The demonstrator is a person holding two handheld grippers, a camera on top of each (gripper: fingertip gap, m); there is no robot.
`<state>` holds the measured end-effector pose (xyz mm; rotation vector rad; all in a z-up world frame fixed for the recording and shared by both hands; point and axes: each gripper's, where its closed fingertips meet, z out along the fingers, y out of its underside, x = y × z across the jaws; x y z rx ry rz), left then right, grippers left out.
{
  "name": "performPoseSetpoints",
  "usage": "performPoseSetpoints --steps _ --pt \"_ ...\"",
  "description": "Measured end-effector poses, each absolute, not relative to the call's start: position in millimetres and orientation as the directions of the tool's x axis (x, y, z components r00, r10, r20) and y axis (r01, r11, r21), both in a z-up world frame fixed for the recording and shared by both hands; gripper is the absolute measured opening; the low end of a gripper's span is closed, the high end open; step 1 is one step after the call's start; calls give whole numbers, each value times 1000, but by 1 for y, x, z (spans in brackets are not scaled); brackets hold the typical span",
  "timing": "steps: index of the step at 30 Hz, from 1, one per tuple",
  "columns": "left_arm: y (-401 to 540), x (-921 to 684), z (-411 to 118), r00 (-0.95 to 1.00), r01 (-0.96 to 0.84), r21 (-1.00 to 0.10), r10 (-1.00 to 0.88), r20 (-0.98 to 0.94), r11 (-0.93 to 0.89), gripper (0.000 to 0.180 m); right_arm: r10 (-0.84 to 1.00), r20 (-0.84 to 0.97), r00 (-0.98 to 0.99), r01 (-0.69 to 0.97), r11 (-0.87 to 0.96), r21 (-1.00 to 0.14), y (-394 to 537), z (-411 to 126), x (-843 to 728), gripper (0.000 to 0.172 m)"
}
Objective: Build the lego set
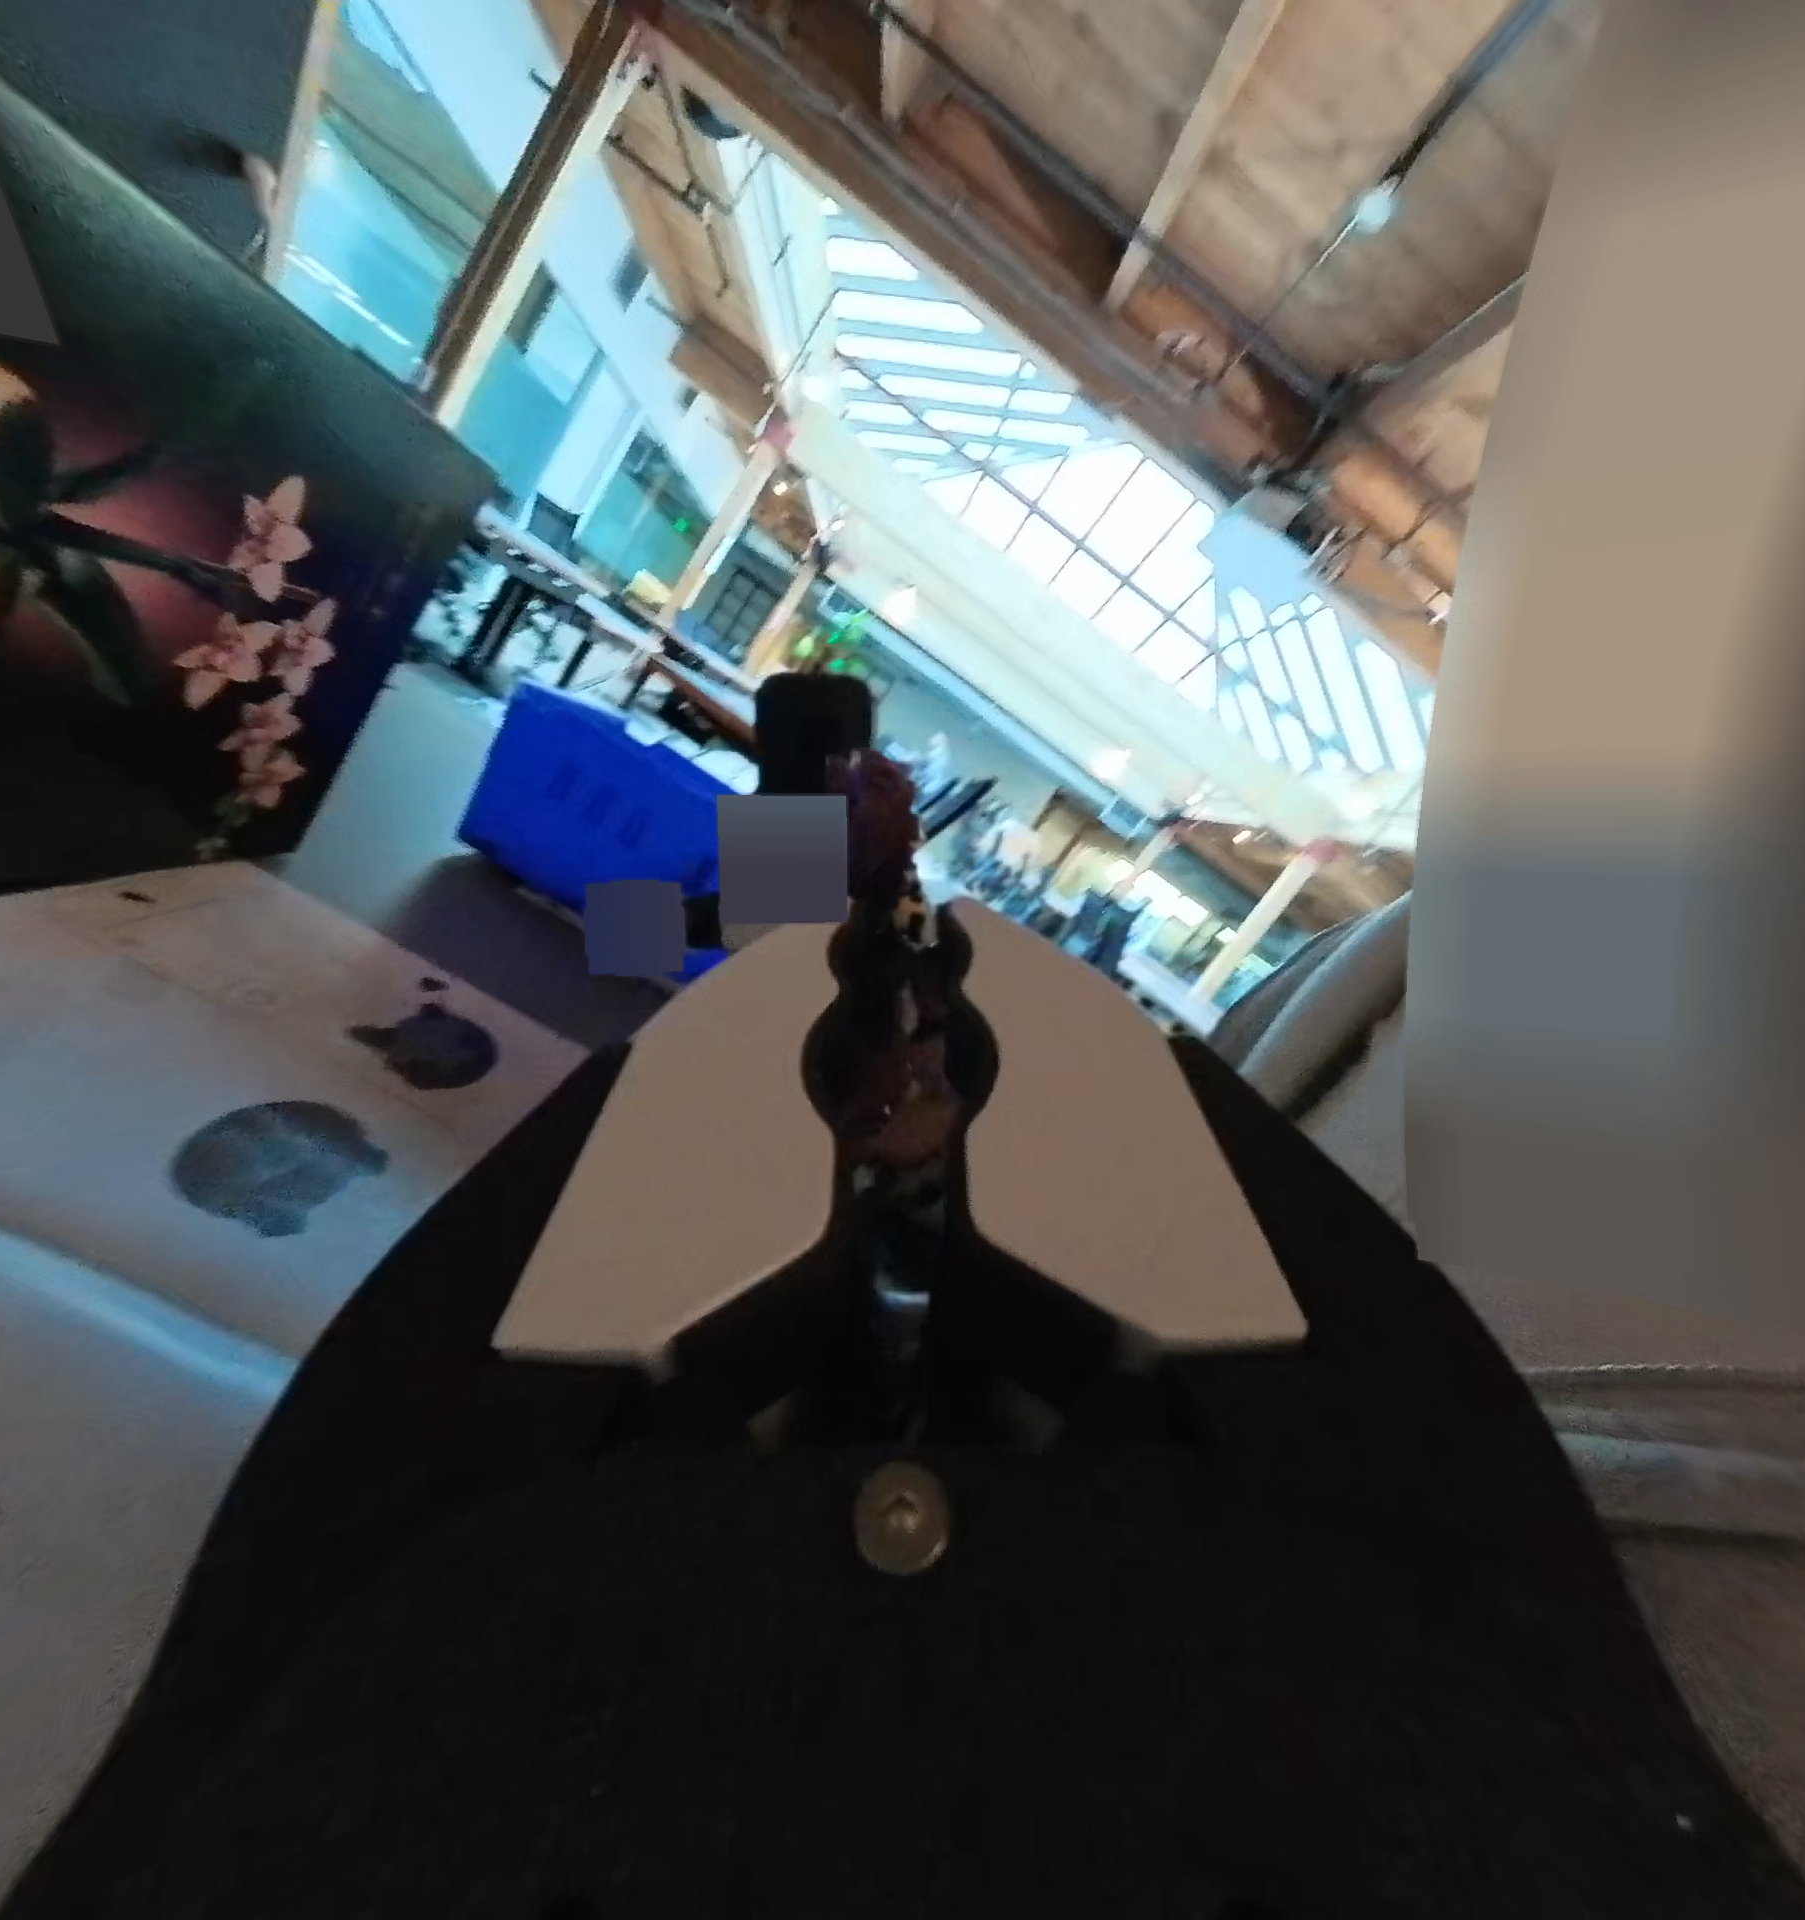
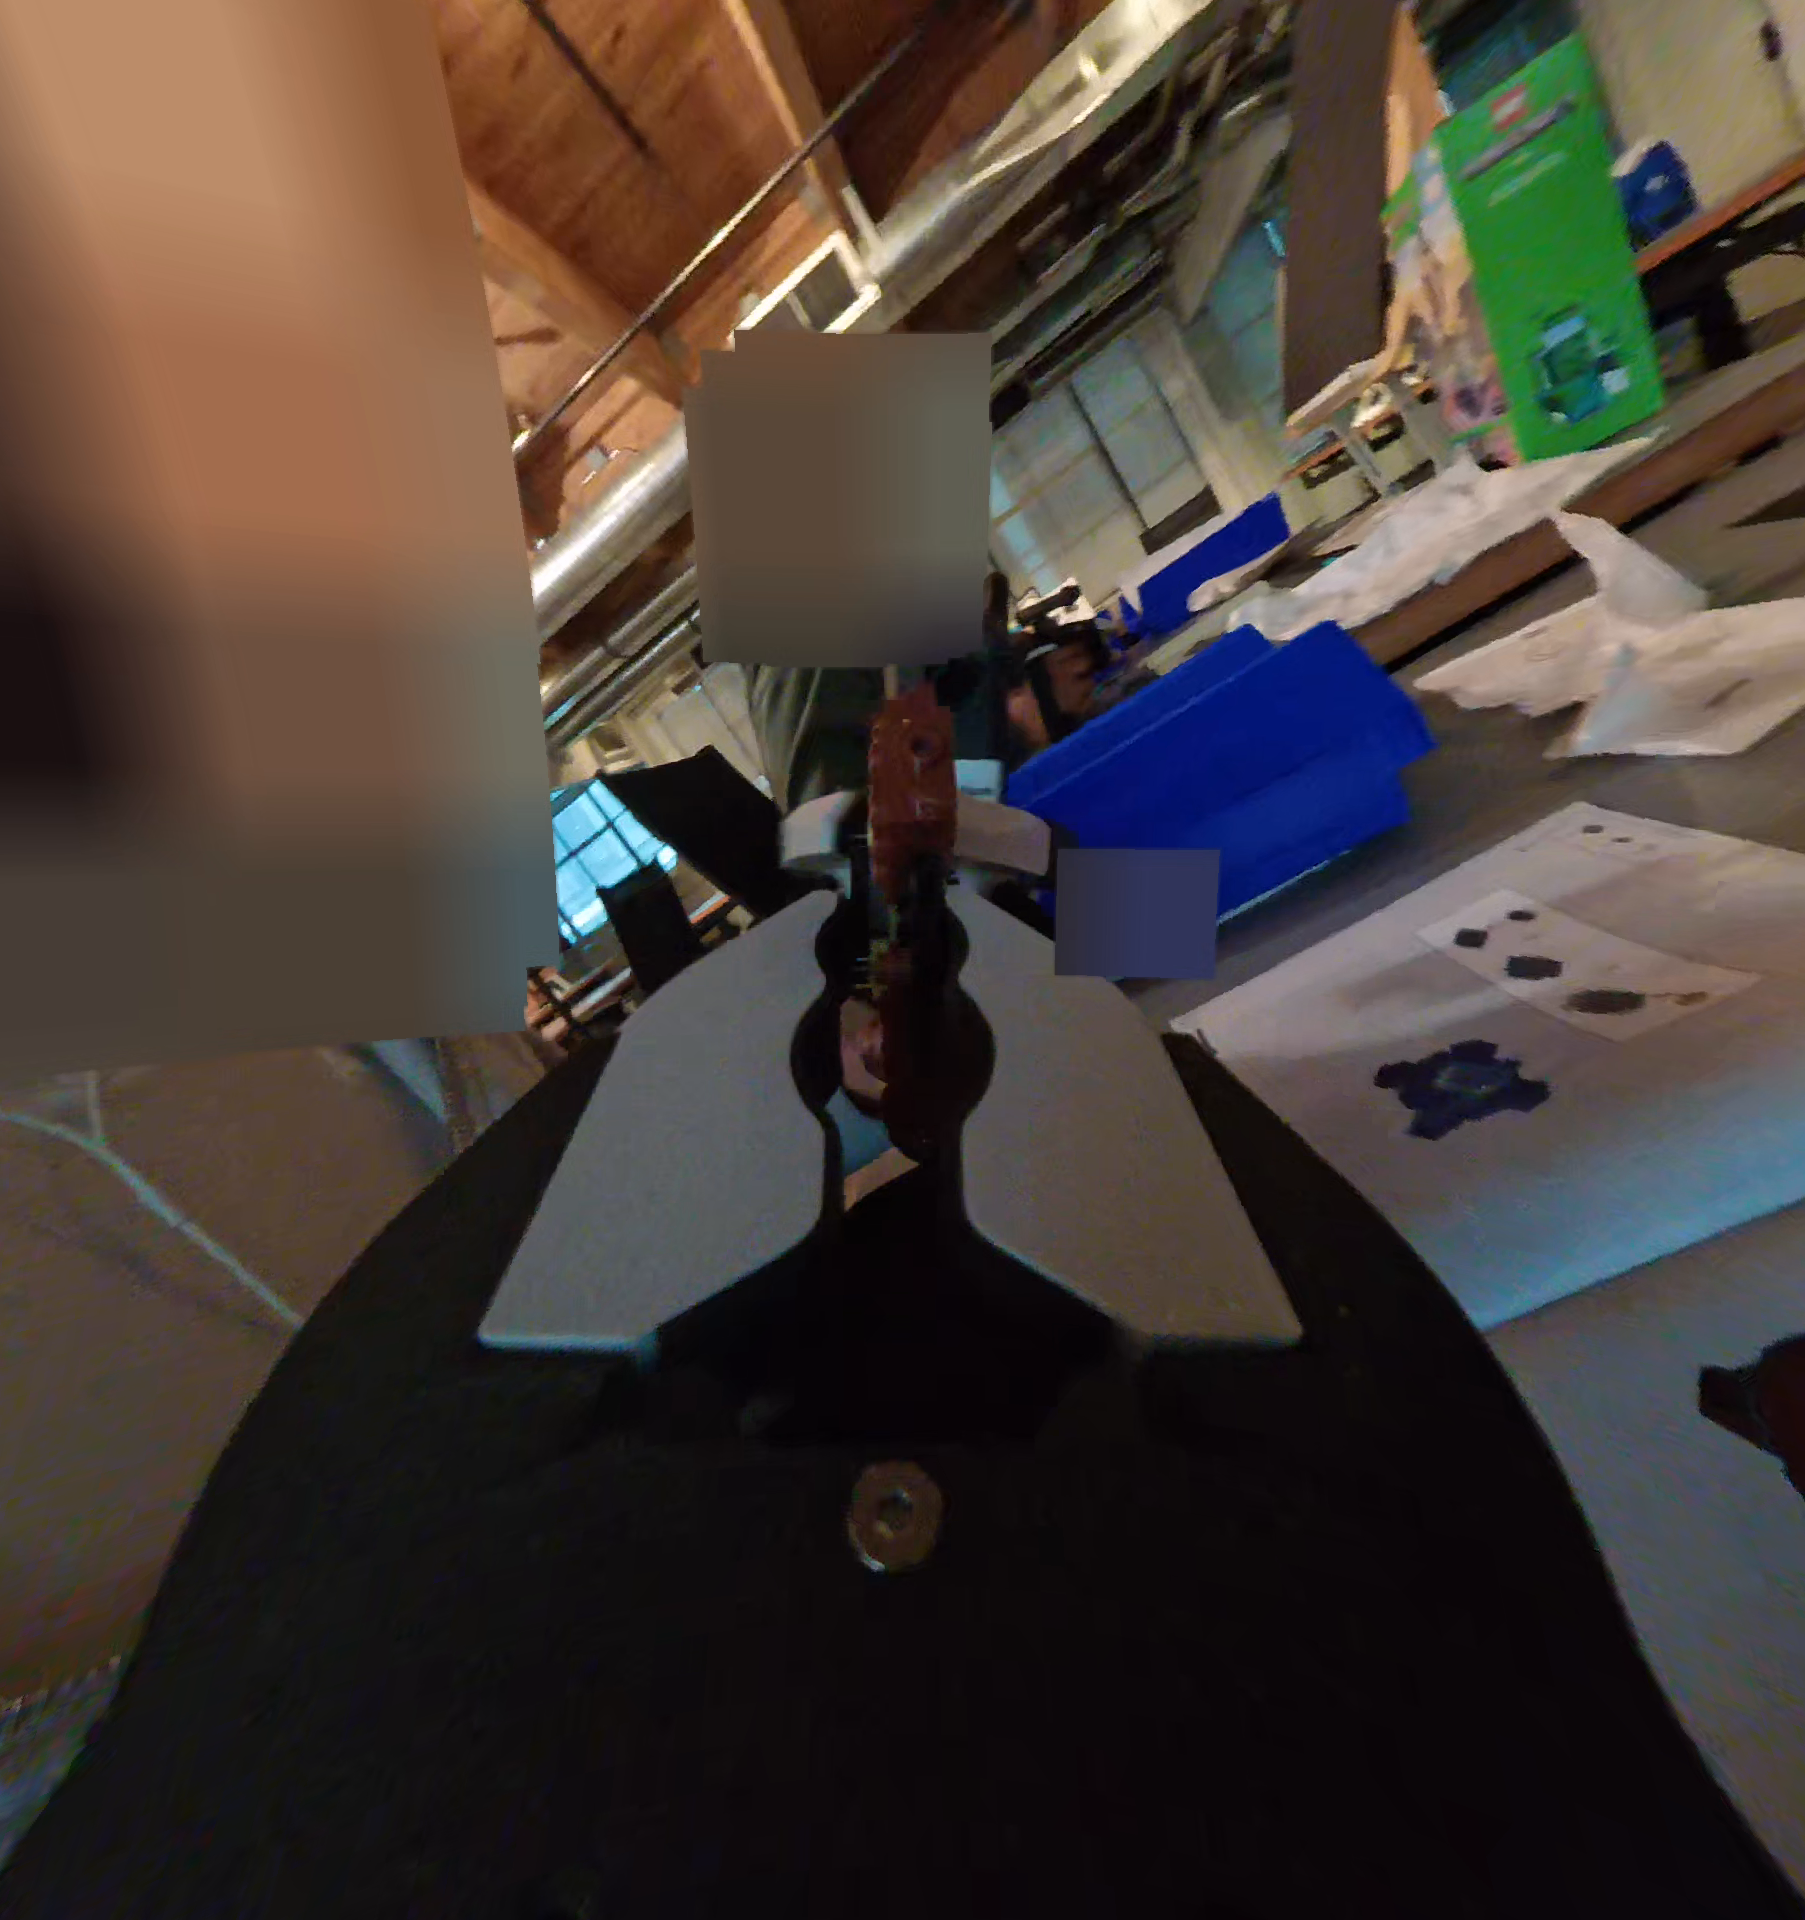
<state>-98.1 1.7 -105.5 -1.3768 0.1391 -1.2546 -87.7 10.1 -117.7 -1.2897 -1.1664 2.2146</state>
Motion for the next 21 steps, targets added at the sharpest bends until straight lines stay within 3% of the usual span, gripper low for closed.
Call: performPoseSetpoints --steps 3,5,12,21 --pt "4 -101 -114 554 448 -859 -677 484 -247 44 536 -634 -557 76 -727 -682 22 -108 -82 10" --pt "3 -98 -119 602 365 -897 -672 432 -250 51 542 -616 -571 42 -730 -682 23 -105 -79 10" --pt "2 -77 -110 589 333 -920 -715 376 -209 30 685 -453 -570 -8 -556 -831 5 -103 -78 11" --pt "-11 -78 -97 579 327 -931 -745 332 -160 18 743 -365 -561 0 -442 -897 -4 -101 -75 11"
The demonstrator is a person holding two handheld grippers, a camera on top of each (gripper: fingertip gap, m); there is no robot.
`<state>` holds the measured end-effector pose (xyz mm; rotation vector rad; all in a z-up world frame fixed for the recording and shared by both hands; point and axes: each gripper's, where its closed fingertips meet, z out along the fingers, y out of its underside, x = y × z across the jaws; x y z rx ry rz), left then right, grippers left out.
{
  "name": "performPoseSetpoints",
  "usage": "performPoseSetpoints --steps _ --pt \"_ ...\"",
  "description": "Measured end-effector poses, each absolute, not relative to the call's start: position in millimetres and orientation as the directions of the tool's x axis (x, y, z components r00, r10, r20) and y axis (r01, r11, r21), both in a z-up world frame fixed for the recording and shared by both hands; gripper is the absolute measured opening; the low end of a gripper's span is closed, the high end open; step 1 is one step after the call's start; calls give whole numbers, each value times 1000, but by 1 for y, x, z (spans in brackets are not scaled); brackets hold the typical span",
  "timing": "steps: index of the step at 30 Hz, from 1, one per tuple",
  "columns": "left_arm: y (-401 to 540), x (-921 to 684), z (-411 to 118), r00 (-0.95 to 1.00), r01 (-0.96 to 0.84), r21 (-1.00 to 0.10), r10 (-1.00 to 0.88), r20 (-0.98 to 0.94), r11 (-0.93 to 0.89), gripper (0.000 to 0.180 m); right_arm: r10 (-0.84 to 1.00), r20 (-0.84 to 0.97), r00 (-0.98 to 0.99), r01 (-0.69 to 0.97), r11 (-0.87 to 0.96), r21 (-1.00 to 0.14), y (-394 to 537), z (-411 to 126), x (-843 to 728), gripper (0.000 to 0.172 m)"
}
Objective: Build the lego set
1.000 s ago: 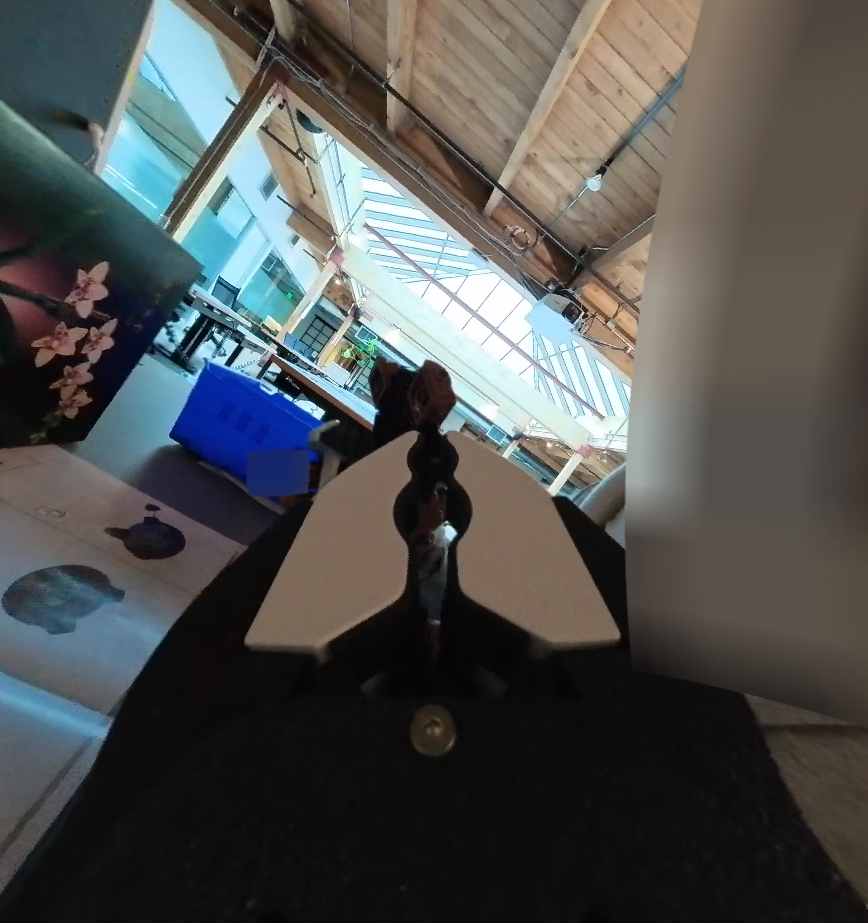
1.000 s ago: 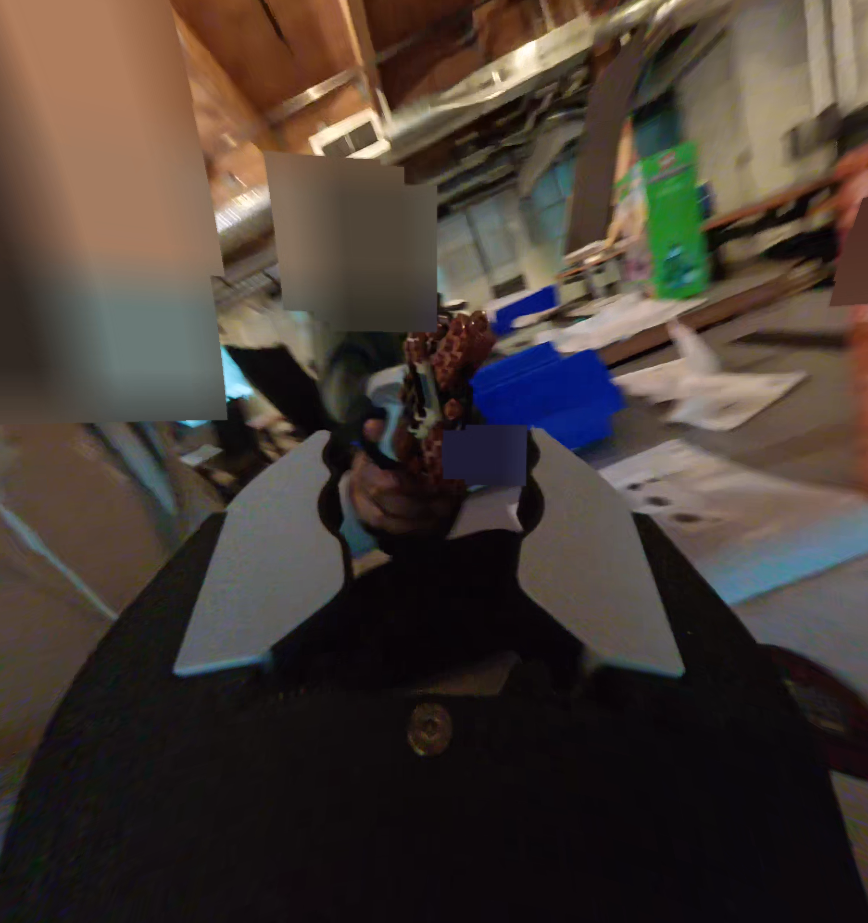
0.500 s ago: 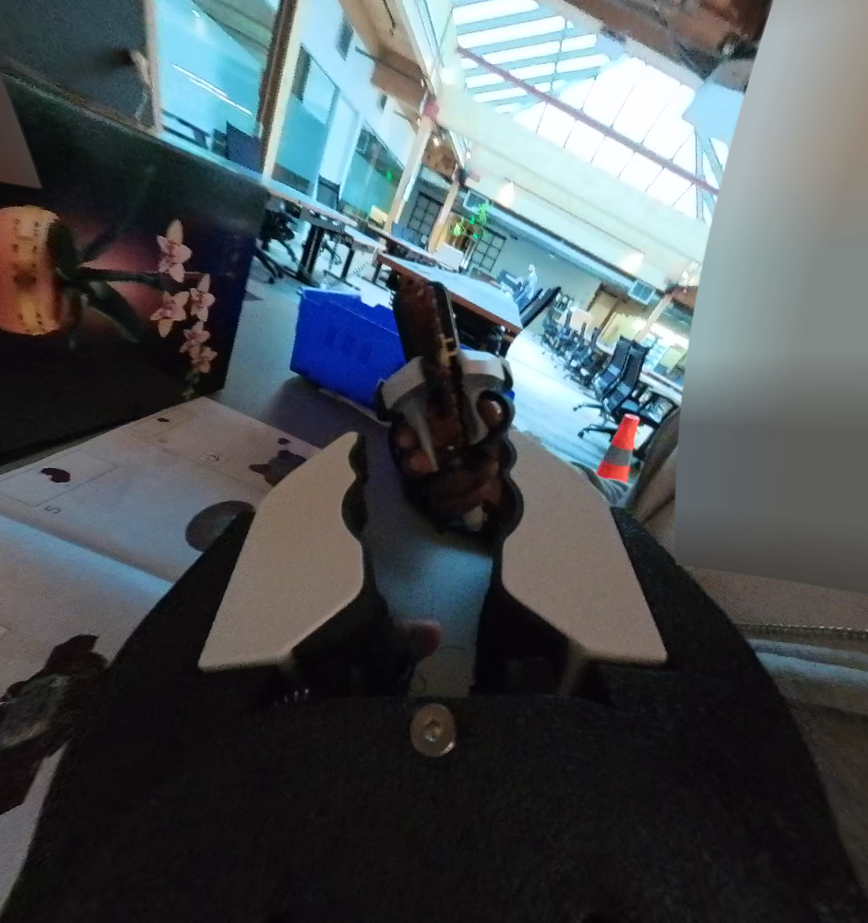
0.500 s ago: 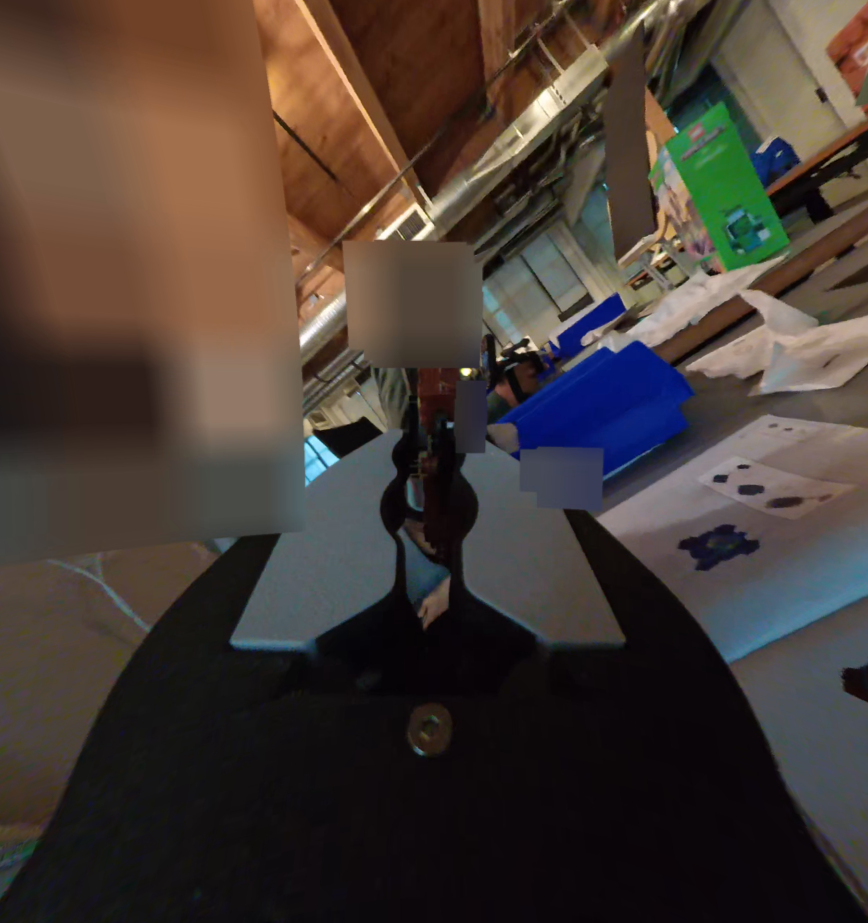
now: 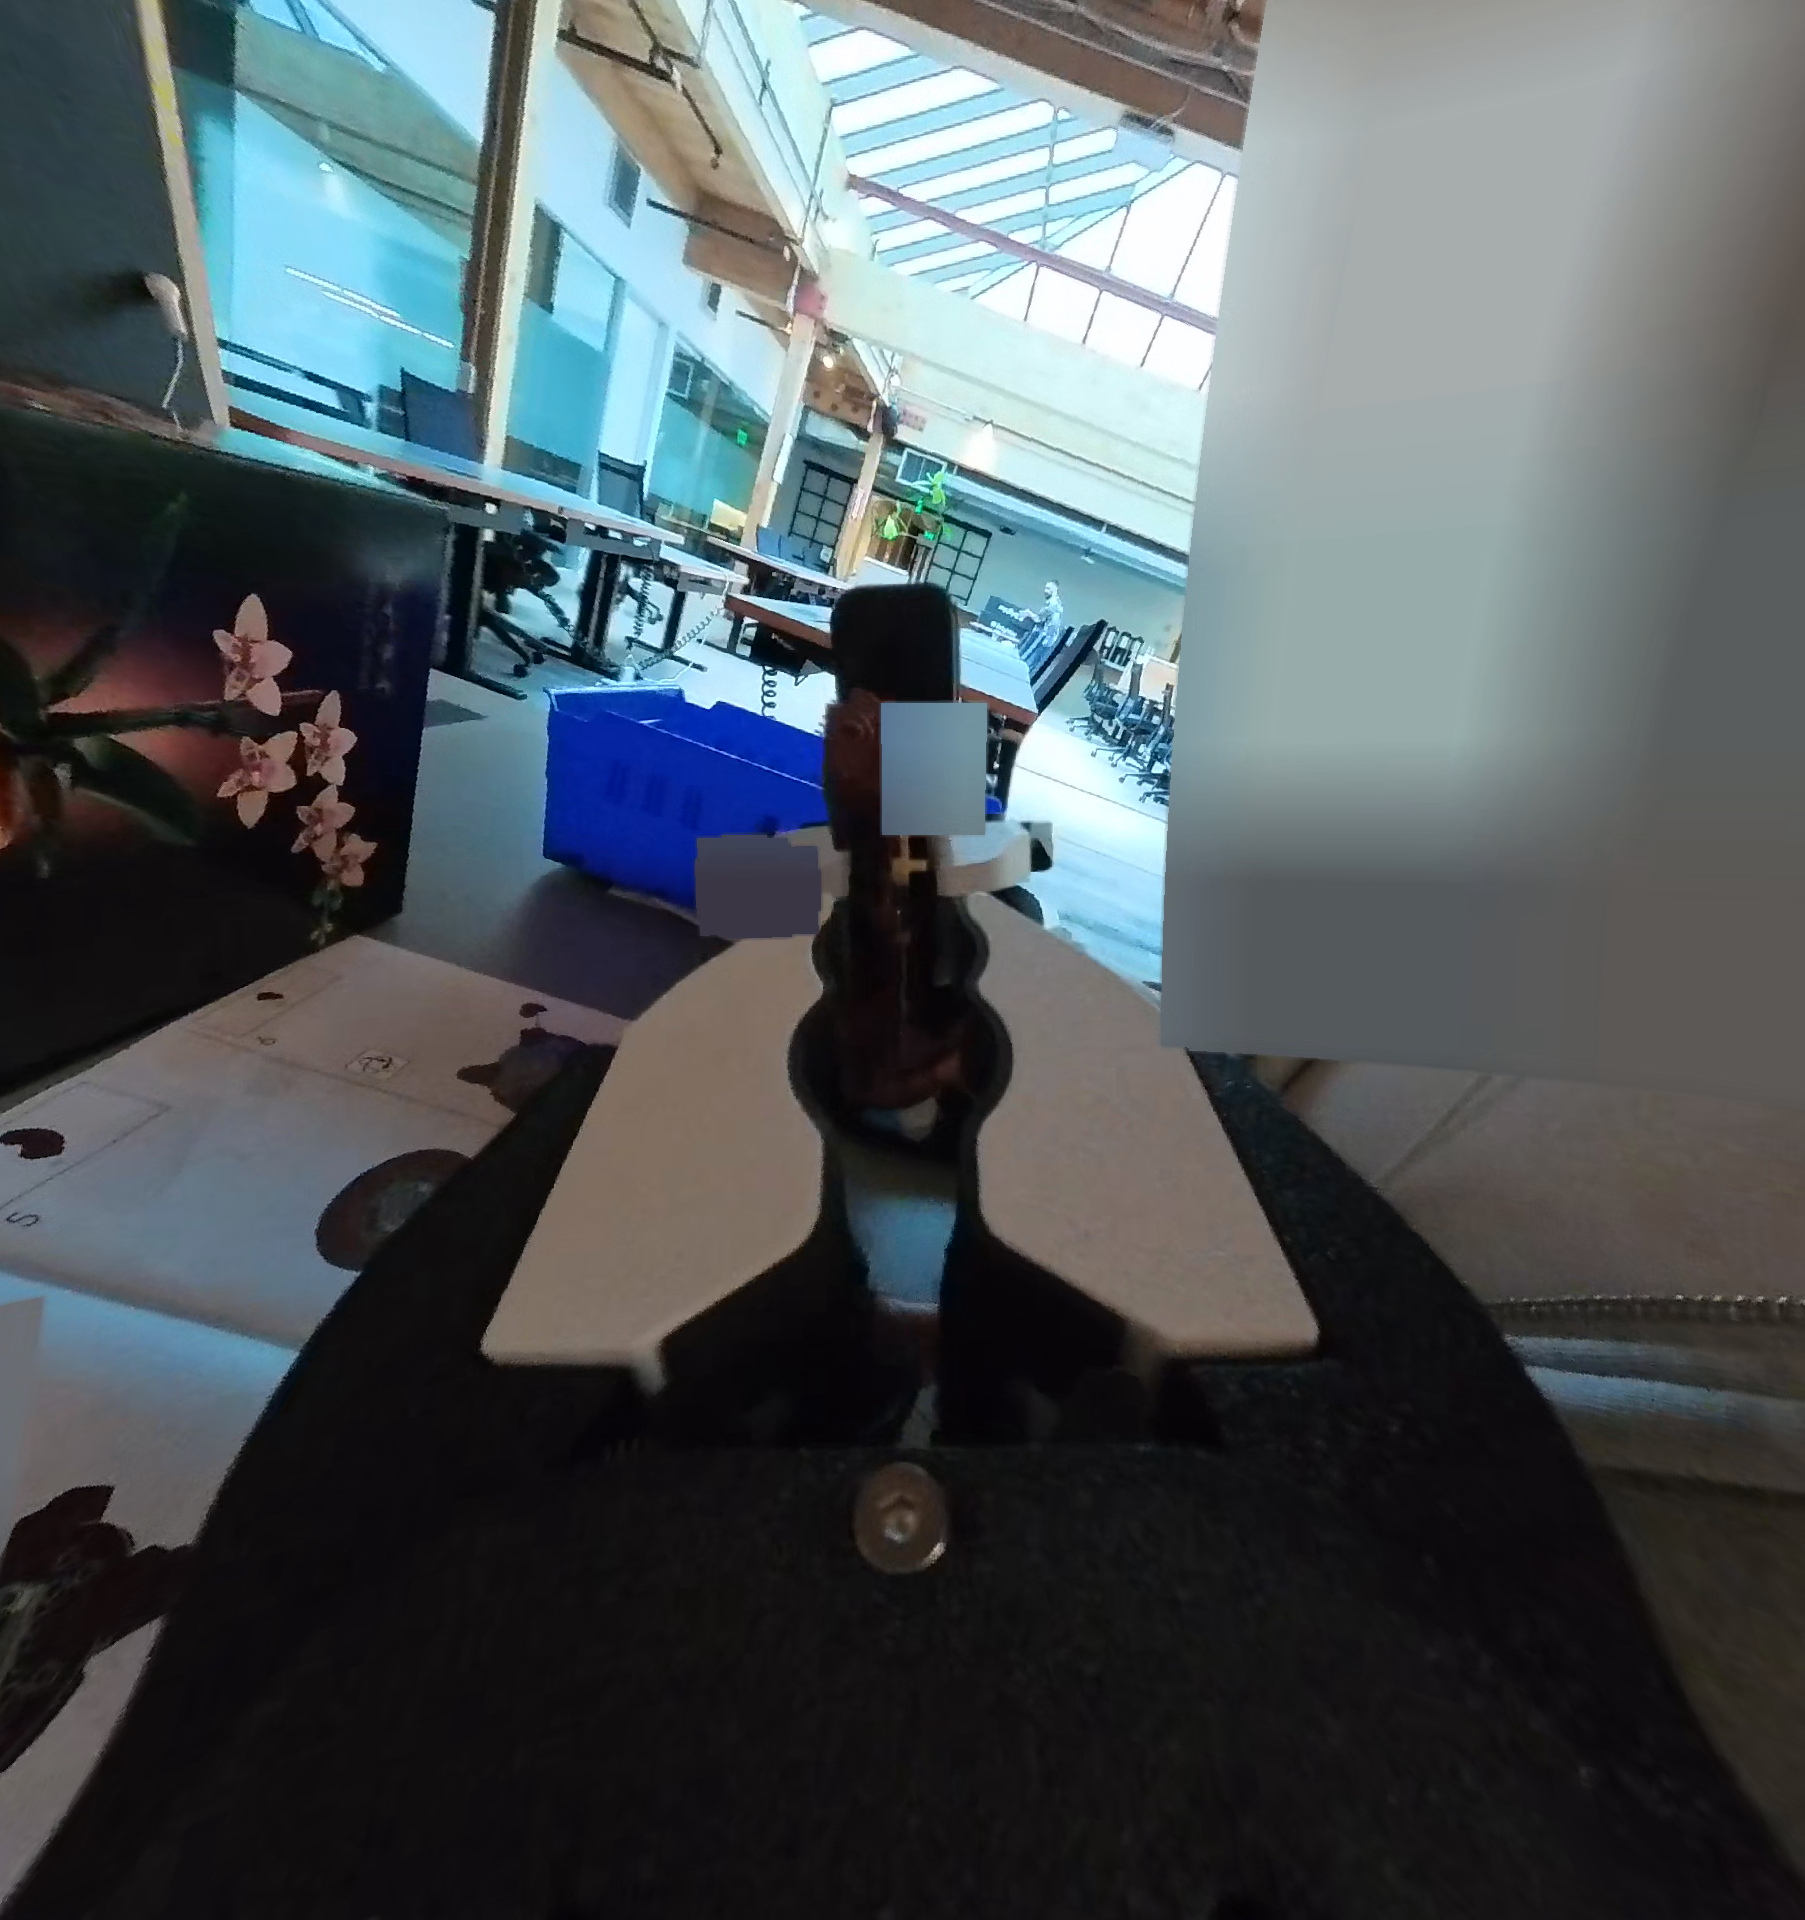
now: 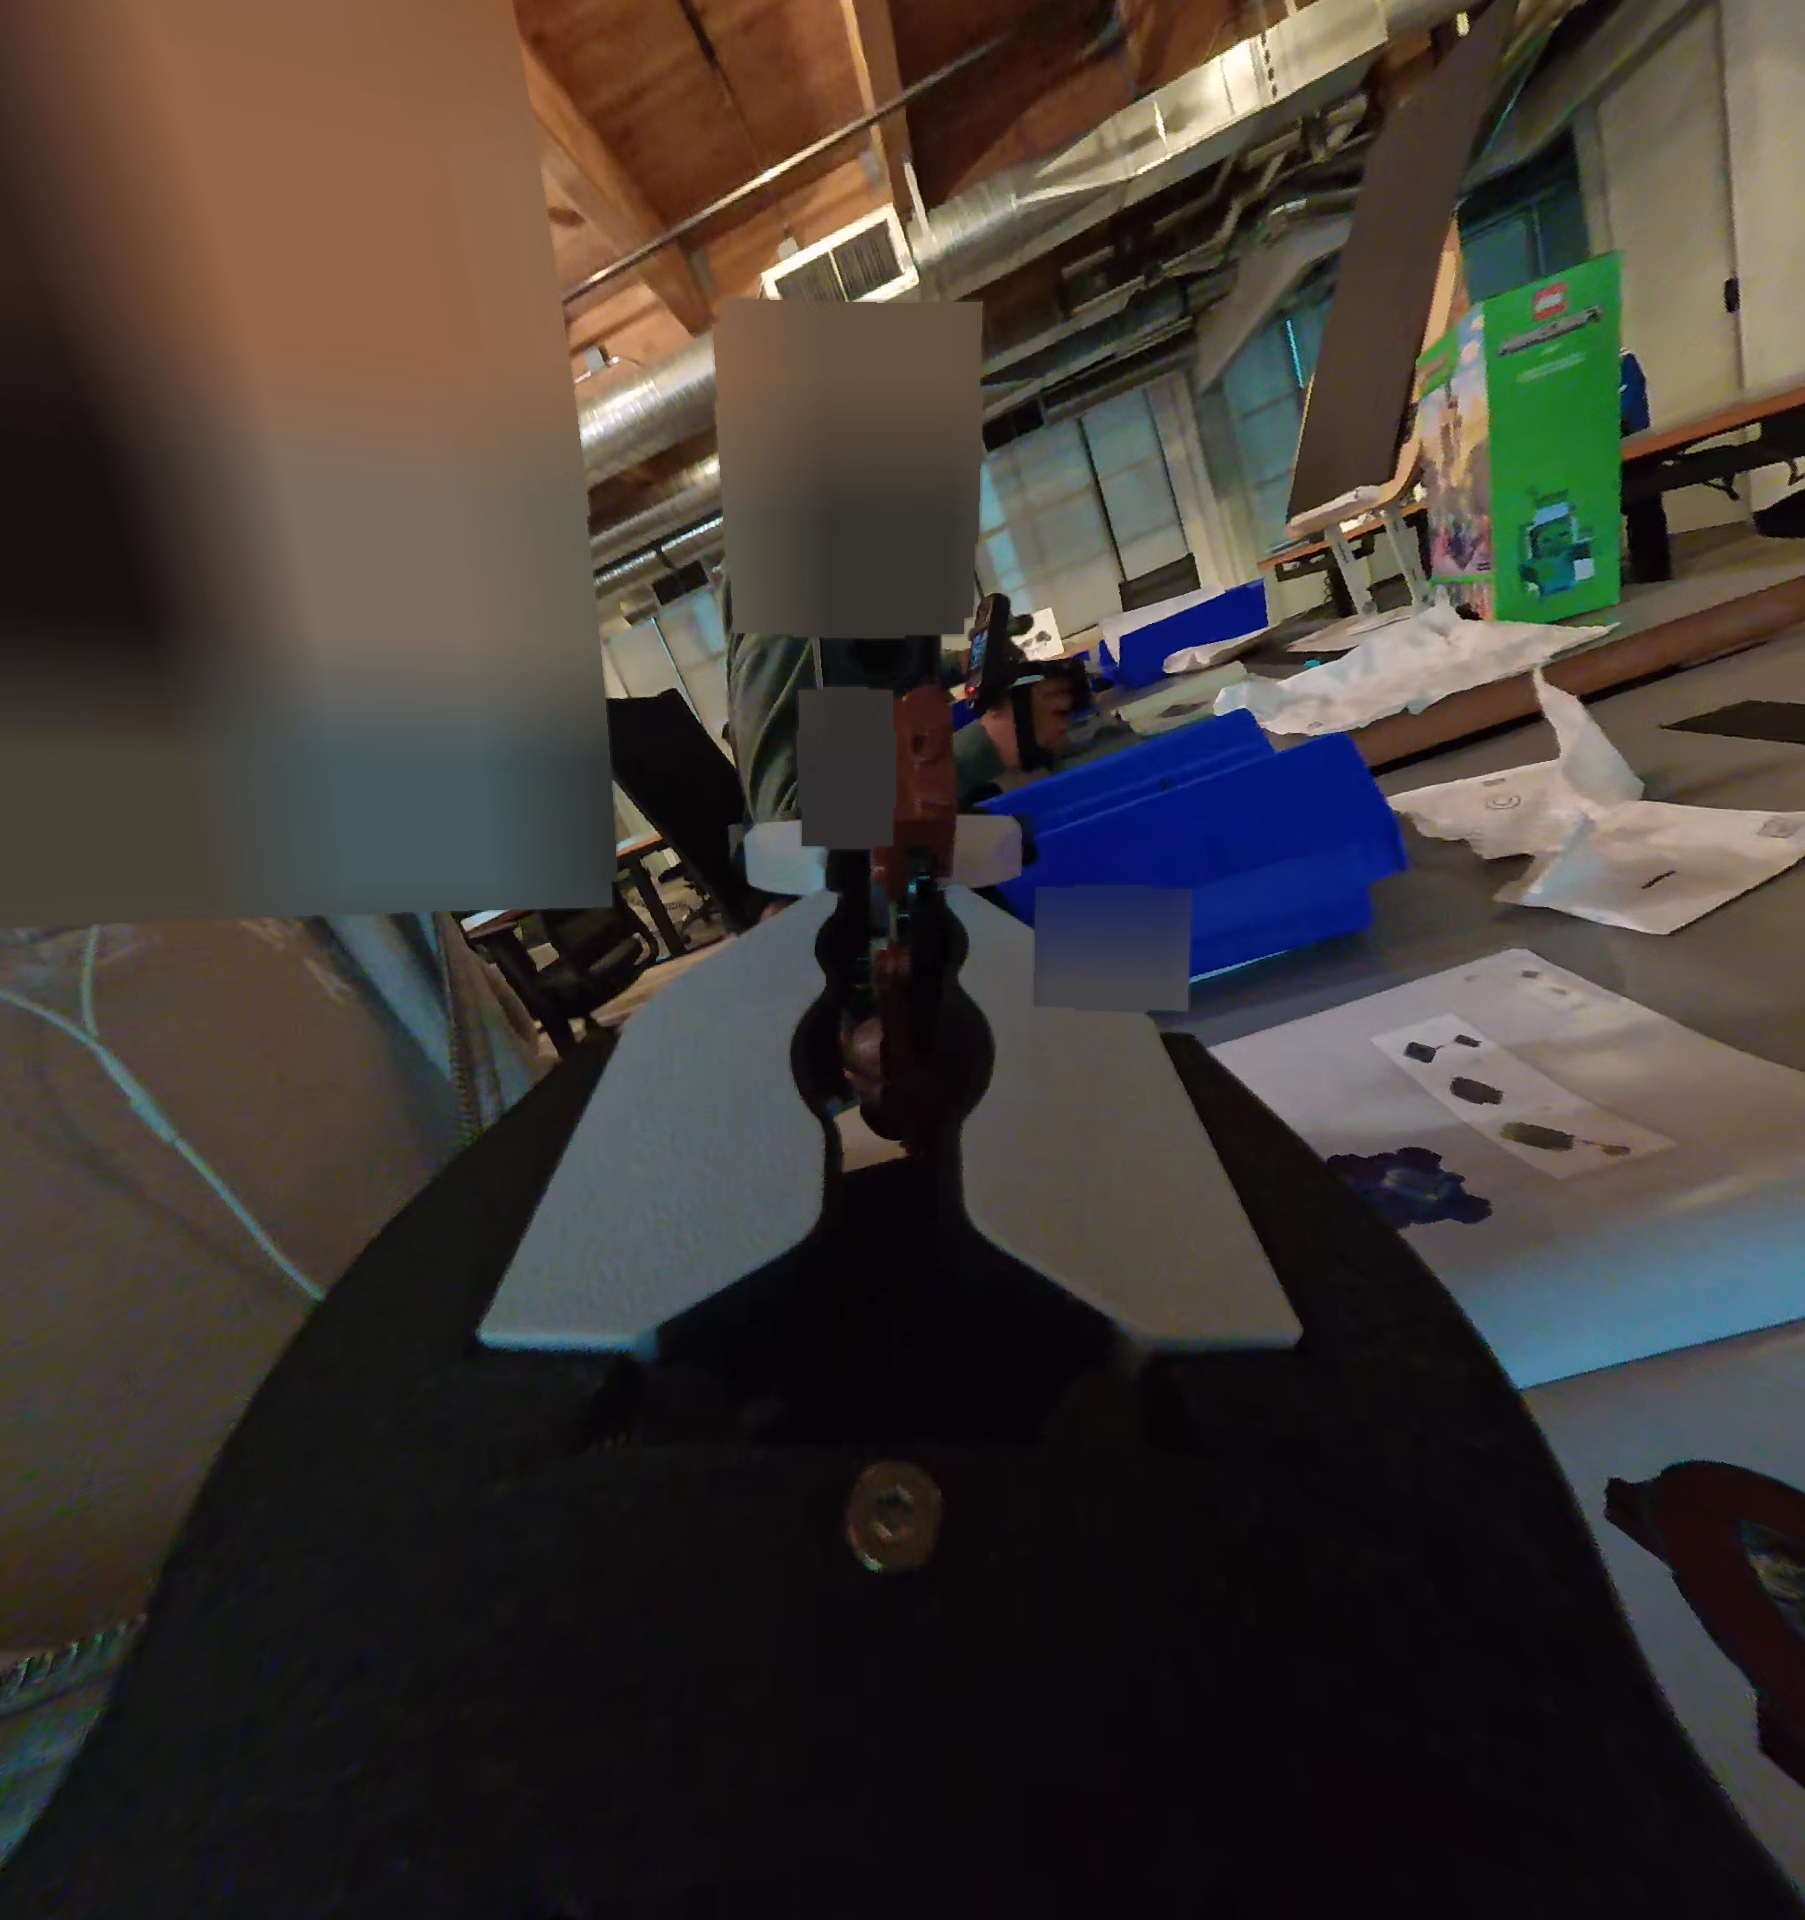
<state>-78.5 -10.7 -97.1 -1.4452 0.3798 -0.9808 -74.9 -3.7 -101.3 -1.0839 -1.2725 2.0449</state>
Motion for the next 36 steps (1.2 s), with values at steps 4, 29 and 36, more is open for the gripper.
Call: performPoseSetpoints --steps 4,29,36 --pt "-11 -78 -97 583 324 -934 -747 320 -148 8 735 -353 -580 -4 -435 -900 -8 -100 -74 11" --pt "-10 -82 -95 587 416 -904 -730 349 -98 14 742 -347 -574 236 -255 -938 -6 -97 -78 42" --pt "-12 -91 -77 499 596 -802 -762 413 -44 14 695 -433 -574 64 -488 -870 0 -90 -89 41"
